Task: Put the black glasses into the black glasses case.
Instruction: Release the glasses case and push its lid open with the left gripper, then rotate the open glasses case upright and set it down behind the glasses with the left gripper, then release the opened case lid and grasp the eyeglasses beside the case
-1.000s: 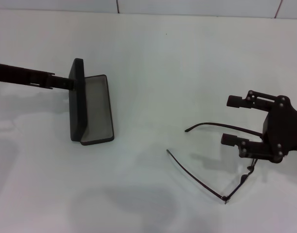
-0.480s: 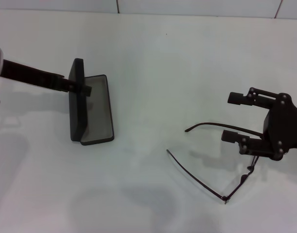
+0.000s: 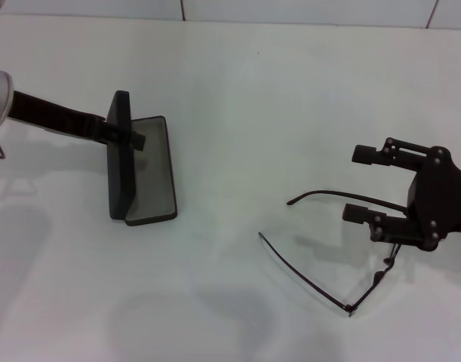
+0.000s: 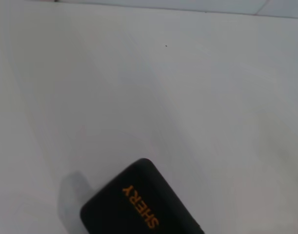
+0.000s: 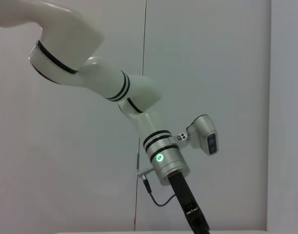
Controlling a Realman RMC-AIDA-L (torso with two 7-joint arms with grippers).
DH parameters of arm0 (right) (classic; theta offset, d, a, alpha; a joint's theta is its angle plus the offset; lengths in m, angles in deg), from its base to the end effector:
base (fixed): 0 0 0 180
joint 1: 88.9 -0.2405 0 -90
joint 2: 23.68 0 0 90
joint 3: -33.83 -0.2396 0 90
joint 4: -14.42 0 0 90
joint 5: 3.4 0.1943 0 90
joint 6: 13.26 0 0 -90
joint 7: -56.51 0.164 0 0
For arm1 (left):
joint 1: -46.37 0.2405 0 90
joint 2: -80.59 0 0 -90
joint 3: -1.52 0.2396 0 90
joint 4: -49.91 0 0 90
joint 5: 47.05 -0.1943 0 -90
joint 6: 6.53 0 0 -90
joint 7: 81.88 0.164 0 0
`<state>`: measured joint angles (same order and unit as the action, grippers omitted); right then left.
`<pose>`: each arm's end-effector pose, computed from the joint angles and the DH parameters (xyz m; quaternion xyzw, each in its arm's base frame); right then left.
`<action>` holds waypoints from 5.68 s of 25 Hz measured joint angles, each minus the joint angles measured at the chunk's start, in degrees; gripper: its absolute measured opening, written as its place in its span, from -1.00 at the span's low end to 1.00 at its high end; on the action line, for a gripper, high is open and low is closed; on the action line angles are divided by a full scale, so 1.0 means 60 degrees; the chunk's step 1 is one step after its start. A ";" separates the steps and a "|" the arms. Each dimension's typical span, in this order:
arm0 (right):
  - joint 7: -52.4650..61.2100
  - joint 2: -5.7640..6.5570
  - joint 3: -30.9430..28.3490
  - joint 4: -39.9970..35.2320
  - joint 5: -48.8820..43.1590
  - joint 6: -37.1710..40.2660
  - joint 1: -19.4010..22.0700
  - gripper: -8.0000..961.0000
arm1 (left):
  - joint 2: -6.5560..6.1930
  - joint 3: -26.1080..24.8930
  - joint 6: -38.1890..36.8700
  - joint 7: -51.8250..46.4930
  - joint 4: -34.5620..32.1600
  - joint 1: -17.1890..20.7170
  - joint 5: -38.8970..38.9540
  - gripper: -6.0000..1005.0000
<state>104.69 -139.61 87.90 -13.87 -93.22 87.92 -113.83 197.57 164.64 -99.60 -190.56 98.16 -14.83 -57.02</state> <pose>0.2120 0.2718 -0.0030 -0.9182 -0.0072 0.3738 0.1310 -0.2439 0.3687 0.0403 -0.8578 -0.4911 -0.0210 0.1502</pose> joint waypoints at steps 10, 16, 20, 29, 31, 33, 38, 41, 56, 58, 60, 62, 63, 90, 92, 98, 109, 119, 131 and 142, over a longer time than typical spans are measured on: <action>-0.0002 0.0011 -0.0012 0.0000 0.0000 0.0013 -0.0020 0.50 | 0.0132 0.0000 0.0367 -0.0070 -0.0007 -0.0225 -0.0289 0.52; -0.0014 0.0040 -0.0077 0.0000 -0.0001 0.0037 0.0026 0.50 | 0.0214 0.0000 0.0621 -0.0197 0.0005 -0.0382 -0.0596 0.38; -0.0023 0.0060 -0.0085 0.0000 -0.0001 0.0043 0.0037 0.50 | 0.0277 0.0000 0.0763 -0.0293 0.0001 -0.0522 -0.0746 0.37; -0.0031 0.0051 -0.0099 -0.0059 -0.0001 0.0043 0.0134 0.50 | 0.0319 -0.0001 0.1126 -0.0315 0.0003 -0.0824 -0.1157 0.36; -0.0032 0.0043 -0.0097 -0.0084 -0.0001 0.0046 0.0149 0.50 | 0.0337 -0.0001 0.1208 -0.0315 0.0003 -0.0851 -0.1248 0.32; -0.0031 0.0040 -0.0095 -0.0088 -0.0001 0.0059 0.0151 0.50 | 0.0337 -0.0001 0.1219 -0.0302 0.0003 -0.0874 -0.1268 0.26; -0.0048 0.0044 -0.0091 -0.0089 0.0003 0.0119 0.0142 0.50 | 0.0272 -0.0001 0.1226 -0.0279 -0.0019 -0.0946 -0.1349 0.10; -0.0062 0.0057 -0.0091 -0.0090 0.0006 0.0172 0.0141 0.50 | 0.0221 -0.0001 0.1227 -0.0215 -0.0078 -0.1001 -0.1404 0.00; -0.0597 0.0103 0.0012 -0.0105 -0.0085 0.0746 0.0454 0.50 | 0.0381 0.0015 0.1550 0.0934 -0.0134 -0.1530 -0.1724 -0.57; -0.0726 0.0110 0.0014 -0.0105 -0.0093 0.0833 0.0529 0.50 | 0.0382 0.0015 0.1552 0.1245 -0.0176 -0.1742 -0.1694 -0.57; -0.0852 0.0116 0.0017 -0.0098 -0.0144 0.0877 0.0588 0.50 | 0.0382 0.0015 0.1560 0.1522 -0.0252 -0.1988 -0.1690 -0.56; -0.1009 0.0117 0.0017 -0.0064 -0.0242 0.0893 0.0646 0.50 | 0.0382 0.0015 0.1632 0.1851 -0.0371 -0.2281 -0.1690 -0.56; -0.1098 0.0117 0.0019 -0.0042 -0.0283 0.0899 0.0668 0.50 | 0.0384 0.0014 0.1719 0.2076 -0.0466 -0.2442 -0.1687 -0.56; -0.1724 0.0082 0.0083 0.0389 -0.0589 0.0888 0.0916 0.50 | 0.0530 -0.0012 0.5465 0.6613 -0.4633 -0.3460 -0.2145 -0.51; -0.1724 0.0093 0.0066 0.0392 -0.0589 0.0863 0.0907 0.50 | 0.0532 -0.0015 0.5467 0.6532 -0.4647 -0.3460 -0.2136 -0.51; -0.1730 0.0103 0.0055 0.0388 -0.0591 0.0827 0.0912 0.50 | 0.0502 -0.0016 0.4861 0.6036 -0.4650 -0.3602 -0.2424 -0.50; -0.1731 0.0117 0.0080 0.0362 -0.0590 0.0817 0.0950 0.50 | 0.0501 -0.0015 0.4690 0.5239 -0.4641 -0.3800 -0.2462 -0.36; -0.1730 0.0118 0.0051 0.0368 -0.0567 0.0818 0.0969 0.50 | 0.0470 -0.0014 0.3442 0.5597 -0.4317 -0.3554 -0.0090 0.04; -0.0457 0.0245 -0.0536 -0.2548 -0.1724 0.1039 0.0836 0.50 | 0.0449 -0.0015 0.1815 0.6621 -0.4676 -0.0096 0.5962 0.06; 0.3639 0.0150 0.0489 -0.8800 -0.6151 0.2779 -0.1108 0.50 | 0.0398 -0.0030 0.0948 0.6318 -0.4797 0.1630 0.7224 0.15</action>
<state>126.52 -138.71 90.84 -66.68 -130.12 104.59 -120.48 199.97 164.46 -93.91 -152.65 69.38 -5.06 -13.68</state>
